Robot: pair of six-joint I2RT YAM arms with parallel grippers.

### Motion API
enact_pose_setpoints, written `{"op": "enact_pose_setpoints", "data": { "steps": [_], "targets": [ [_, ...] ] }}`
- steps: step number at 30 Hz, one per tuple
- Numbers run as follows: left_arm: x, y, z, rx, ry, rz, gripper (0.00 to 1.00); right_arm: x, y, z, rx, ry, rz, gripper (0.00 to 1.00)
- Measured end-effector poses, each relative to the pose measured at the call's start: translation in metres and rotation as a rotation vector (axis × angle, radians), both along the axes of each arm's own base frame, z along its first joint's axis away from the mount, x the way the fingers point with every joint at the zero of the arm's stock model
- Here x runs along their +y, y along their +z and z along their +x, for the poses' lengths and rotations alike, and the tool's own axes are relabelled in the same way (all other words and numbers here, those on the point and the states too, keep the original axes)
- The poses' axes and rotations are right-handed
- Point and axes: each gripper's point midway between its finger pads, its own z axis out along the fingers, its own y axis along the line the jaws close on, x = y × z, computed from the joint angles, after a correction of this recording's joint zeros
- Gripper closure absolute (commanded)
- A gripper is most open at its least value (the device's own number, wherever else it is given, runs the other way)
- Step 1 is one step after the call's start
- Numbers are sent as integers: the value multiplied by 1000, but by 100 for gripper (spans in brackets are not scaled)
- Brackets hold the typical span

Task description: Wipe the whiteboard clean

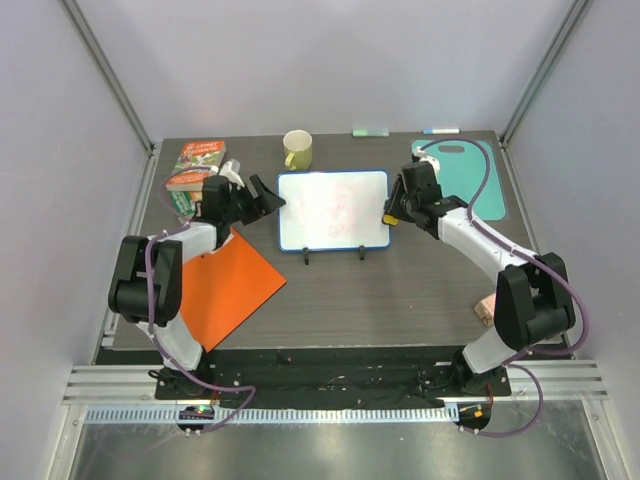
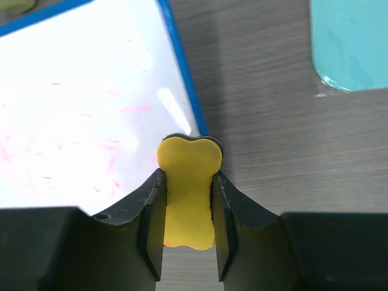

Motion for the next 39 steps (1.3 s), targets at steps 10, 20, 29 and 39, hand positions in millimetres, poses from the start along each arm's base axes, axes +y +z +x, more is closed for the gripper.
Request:
{"op": "enact_pose_setpoints", "data": {
  "steps": [10,20,29,39],
  "targets": [
    [-27,-14,18,-23,-108,-124,59,57,-12,21,-38,129,48,99],
    [-46,16,13,-119,-227,-212,100,105,-22,26,-59,210,29,88],
    [-48,22,11,-128,-239,-229,100,106,-26,26,-64,183,0,69],
    [-47,20,11,-123,-233,-224,100,103,-29,24,-76,147,-48,59]
  ]
}}
